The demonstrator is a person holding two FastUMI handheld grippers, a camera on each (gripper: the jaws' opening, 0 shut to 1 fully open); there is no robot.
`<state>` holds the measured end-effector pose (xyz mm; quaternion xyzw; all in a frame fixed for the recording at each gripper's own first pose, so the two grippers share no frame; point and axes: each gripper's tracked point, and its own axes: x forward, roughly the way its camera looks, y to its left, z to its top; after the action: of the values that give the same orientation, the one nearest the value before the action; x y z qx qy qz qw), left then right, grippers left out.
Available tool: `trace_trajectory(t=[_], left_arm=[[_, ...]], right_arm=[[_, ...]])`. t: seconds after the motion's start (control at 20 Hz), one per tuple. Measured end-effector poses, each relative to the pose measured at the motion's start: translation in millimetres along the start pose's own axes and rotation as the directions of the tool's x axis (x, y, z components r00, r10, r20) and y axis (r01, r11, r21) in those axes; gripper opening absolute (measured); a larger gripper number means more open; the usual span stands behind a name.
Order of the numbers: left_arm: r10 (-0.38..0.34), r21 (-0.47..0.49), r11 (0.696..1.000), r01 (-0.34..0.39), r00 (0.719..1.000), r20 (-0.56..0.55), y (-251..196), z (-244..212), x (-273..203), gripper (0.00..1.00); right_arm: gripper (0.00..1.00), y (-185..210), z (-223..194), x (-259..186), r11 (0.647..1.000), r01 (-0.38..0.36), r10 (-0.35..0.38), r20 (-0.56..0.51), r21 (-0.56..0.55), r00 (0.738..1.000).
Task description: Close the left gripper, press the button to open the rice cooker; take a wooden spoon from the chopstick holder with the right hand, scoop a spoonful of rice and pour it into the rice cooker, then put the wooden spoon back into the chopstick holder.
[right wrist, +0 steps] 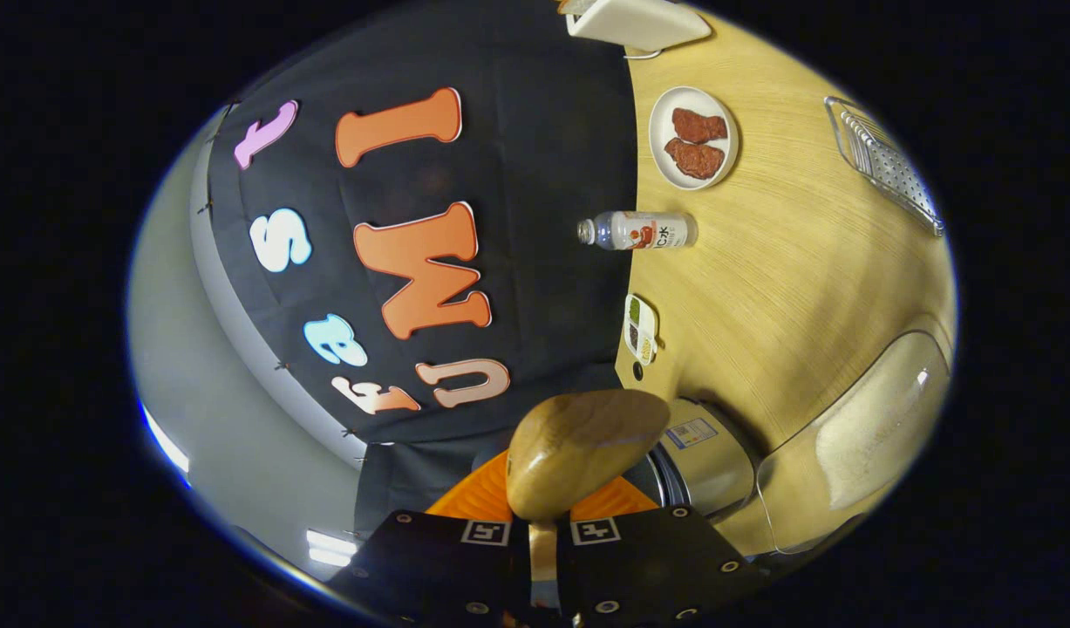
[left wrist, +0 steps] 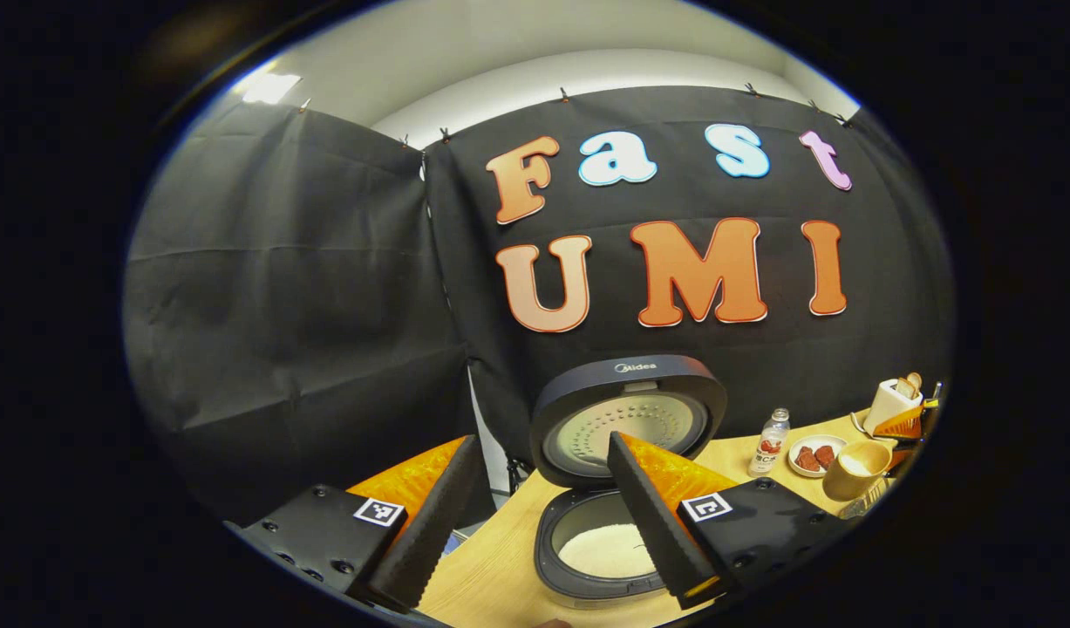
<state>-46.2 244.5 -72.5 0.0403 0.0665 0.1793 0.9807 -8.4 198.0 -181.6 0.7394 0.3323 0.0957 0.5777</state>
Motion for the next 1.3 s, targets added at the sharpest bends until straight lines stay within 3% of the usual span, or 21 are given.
trace_trajectory(t=[0.4,0.65,0.8,1.0,1.3], left_arm=[[0.091,-0.016,0.996,-0.091,0.996,-0.023,54.0,-16.7,-14.1,1.00],[0.141,-0.023,0.990,-0.142,0.989,-0.039,85.9,-26.8,-16.0,1.00],[0.170,-0.036,0.984,-0.172,0.984,-0.050,101.1,-30.2,-15.0,1.00],[0.167,-0.072,0.983,-0.170,0.985,-0.050,108.5,-29.6,-14.7,1.00],[0.160,-0.075,0.983,-0.165,0.985,-0.070,109.0,-40.0,-4.5,1.00]], right_arm=[[0.11,37.3,-34.9,61.8,0.987,-0.015,0.007,-0.050,-0.161,0.999],[0.11,51.4,-50.5,99.7,0.929,0.026,-0.036,-0.019,-0.368,0.999],[0.11,57.6,-57.4,116.2,0.853,0.058,-0.053,0.025,-0.519,0.998],[0.11,47.3,-70.7,130.5,0.708,0.110,-0.089,0.067,-0.698,0.994],[0.11,53.8,-84.8,145.9,0.497,0.126,-0.063,0.109,-0.858,0.992]])
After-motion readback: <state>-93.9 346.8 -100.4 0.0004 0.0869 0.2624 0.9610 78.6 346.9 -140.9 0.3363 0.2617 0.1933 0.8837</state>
